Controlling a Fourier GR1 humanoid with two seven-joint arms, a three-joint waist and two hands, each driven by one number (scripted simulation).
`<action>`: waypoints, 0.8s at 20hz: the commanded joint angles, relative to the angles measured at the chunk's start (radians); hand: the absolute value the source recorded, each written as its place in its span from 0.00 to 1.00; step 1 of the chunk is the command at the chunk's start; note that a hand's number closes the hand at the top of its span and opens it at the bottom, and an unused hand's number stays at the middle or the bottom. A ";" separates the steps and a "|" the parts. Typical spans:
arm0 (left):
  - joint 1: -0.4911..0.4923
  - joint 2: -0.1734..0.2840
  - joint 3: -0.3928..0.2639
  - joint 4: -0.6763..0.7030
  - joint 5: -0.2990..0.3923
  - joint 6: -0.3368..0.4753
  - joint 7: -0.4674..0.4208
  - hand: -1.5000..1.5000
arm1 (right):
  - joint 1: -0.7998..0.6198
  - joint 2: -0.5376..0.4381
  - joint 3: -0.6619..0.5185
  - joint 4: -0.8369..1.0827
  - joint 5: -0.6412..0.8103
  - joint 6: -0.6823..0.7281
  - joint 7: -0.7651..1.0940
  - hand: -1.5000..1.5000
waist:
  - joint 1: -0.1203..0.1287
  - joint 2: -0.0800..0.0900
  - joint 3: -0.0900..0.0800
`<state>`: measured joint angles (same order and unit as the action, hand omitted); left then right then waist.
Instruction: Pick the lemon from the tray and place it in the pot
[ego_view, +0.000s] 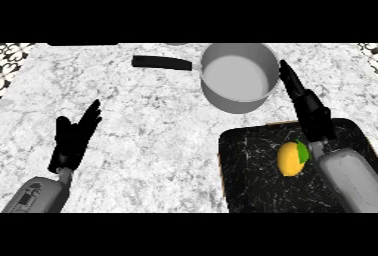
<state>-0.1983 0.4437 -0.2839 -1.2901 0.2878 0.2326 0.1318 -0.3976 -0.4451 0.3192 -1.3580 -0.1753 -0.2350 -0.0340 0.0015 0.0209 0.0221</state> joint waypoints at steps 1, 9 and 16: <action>-0.009 0.042 0.049 -0.089 0.002 0.013 0.062 0.50 | 0.049 -0.014 -0.060 -0.040 -0.026 0.012 -0.009 1.00 | -0.002 -0.024 -0.021; -0.052 -0.014 0.155 -0.204 0.040 0.126 -0.038 0.50 | 0.235 -0.207 -0.340 0.140 0.010 -0.116 -0.284 0.00 | -0.021 -0.025 -0.019; -0.001 -0.025 0.161 -0.283 0.012 0.134 -0.007 0.50 | 0.406 -0.176 -0.460 0.070 -0.111 0.095 -0.675 0.00 | -0.013 -0.024 -0.022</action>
<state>-0.2097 0.4446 -0.1127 -1.5477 0.3285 0.3442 0.1184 -0.0743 -0.5983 -0.0747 -1.2490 -0.2469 -0.2209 -0.5773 -0.0091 -0.0031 0.0020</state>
